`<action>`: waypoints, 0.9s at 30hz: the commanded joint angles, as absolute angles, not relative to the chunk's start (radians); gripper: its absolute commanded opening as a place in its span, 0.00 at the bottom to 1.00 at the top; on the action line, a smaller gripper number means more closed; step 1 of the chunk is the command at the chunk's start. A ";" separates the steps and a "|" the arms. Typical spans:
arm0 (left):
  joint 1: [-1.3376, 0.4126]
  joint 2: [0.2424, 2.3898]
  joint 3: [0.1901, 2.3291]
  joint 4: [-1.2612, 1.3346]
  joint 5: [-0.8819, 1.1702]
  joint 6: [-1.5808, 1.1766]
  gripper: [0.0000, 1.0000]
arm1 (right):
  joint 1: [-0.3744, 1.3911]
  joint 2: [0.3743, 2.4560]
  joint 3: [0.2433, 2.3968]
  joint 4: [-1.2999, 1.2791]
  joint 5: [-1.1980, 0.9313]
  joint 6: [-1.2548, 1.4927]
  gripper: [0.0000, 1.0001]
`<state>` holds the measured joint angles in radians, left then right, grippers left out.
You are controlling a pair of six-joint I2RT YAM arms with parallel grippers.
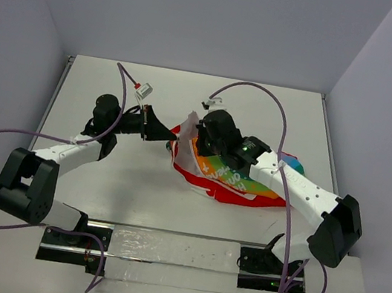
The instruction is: Zip up the jacket
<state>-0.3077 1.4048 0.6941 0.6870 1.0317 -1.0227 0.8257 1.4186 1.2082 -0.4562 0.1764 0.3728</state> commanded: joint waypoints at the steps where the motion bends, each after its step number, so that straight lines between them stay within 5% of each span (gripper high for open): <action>1: -0.316 1.390 0.686 0.893 1.090 -1.079 0.00 | 0.824 1.441 1.302 -0.375 0.184 0.369 0.00; 27: -0.316 1.411 0.674 0.935 1.049 -1.095 0.00 | 0.858 1.314 1.205 -0.389 0.028 0.394 0.00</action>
<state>-0.3126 1.4052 0.6777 0.8512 1.0554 -1.0969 0.8420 1.3526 1.2160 -0.4105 0.0567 0.3962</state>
